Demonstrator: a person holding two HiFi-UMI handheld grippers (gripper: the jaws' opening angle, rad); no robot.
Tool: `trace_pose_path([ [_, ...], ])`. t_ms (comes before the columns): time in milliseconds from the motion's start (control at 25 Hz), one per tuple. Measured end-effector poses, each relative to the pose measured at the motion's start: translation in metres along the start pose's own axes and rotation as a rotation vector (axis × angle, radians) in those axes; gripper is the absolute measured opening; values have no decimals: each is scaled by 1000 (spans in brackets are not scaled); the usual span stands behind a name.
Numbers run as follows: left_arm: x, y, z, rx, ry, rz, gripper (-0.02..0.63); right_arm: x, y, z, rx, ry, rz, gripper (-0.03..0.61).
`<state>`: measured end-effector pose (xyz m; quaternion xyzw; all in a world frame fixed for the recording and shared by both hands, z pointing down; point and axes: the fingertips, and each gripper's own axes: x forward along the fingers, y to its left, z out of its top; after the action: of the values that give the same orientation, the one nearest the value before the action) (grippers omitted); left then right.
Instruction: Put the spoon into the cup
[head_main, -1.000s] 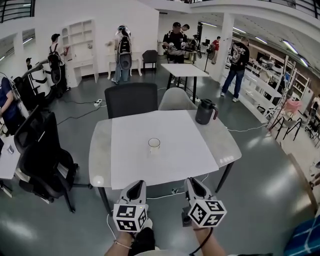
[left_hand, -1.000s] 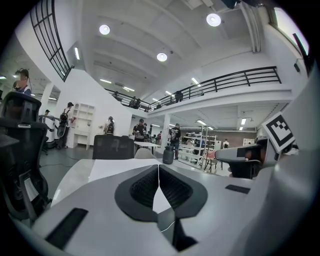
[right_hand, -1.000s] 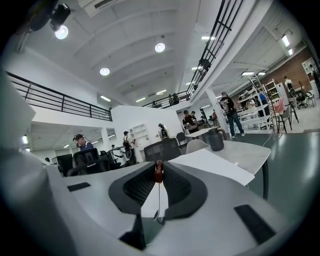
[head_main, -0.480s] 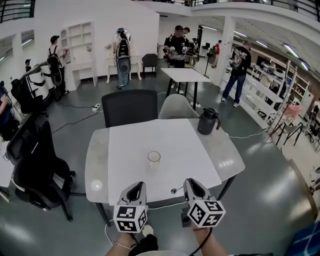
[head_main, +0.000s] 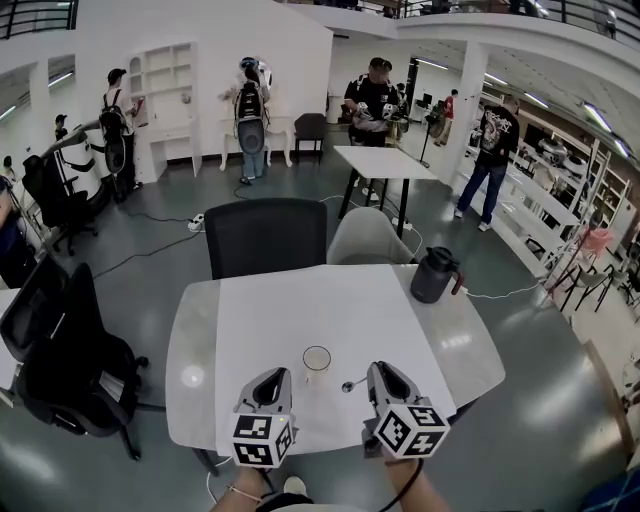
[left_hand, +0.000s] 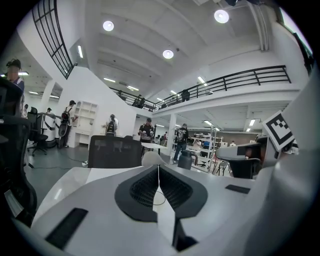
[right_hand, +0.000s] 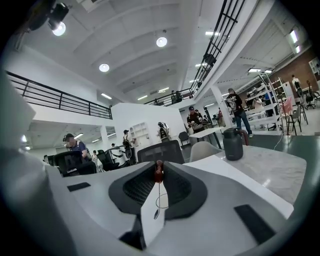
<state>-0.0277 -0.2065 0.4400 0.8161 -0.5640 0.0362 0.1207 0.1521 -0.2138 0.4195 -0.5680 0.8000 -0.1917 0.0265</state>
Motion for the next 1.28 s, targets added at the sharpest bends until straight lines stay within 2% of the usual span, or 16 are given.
trace_pose_path([
  [240,30,26,5,-9,6,25,21,40,-7,0,11,18,6,67],
  [600,54,41,-6,-56,43,88,21,72,-25,2,12,71,30,67],
  [1040,64,45,-14,-77,61,143,21,93,-30,1,-7,118,85,67],
  [1280,57,61,-23,-97,76,191,21,109,-21,-6,-7,140,115,67],
])
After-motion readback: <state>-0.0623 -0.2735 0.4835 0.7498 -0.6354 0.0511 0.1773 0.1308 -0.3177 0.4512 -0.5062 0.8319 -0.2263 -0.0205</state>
